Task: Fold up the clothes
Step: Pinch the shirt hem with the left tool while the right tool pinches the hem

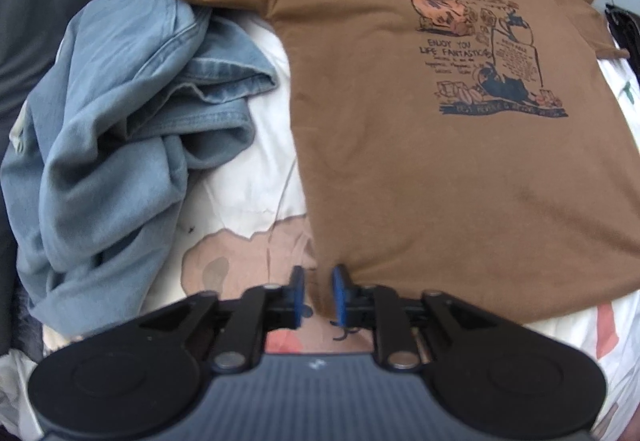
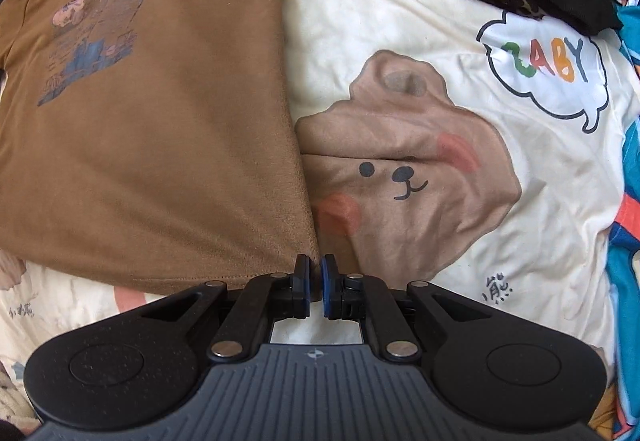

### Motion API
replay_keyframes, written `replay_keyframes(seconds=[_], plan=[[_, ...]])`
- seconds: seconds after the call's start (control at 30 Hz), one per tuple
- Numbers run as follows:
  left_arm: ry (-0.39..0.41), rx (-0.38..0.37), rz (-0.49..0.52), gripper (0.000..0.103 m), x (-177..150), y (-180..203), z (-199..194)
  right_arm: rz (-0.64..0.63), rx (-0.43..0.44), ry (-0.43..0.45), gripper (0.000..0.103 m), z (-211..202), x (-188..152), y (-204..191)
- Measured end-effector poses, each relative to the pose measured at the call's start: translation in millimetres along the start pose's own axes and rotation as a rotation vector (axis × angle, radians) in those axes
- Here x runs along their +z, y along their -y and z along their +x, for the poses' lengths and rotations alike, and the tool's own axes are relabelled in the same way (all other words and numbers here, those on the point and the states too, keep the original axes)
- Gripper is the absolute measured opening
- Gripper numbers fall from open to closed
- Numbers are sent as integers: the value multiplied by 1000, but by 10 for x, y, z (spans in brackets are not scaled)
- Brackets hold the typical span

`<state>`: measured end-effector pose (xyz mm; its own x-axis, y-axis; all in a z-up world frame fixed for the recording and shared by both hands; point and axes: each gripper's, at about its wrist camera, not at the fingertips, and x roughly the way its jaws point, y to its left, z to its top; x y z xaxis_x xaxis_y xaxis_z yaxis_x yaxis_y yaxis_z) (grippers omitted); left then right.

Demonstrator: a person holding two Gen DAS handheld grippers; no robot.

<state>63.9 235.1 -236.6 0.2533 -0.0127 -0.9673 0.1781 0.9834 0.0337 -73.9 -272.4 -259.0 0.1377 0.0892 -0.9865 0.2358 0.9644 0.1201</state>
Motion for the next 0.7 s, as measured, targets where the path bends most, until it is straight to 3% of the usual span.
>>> replay_keyframes(seconds=[0.2, 0.47, 0.5, 0.7], plan=[[12, -13, 11, 43, -156, -96, 71, 31, -9, 26, 5, 110, -9, 27], [14, -93, 123, 47, -370, -146, 90, 21, -26, 26, 5, 175, 17, 16], [7, -96, 143, 51, -393, -131, 114, 23, -27, 24, 5, 185, 19, 18], [-12, -61, 225, 51, -451, -22, 366, 28, -41, 11, 5, 231, 19, -9]])
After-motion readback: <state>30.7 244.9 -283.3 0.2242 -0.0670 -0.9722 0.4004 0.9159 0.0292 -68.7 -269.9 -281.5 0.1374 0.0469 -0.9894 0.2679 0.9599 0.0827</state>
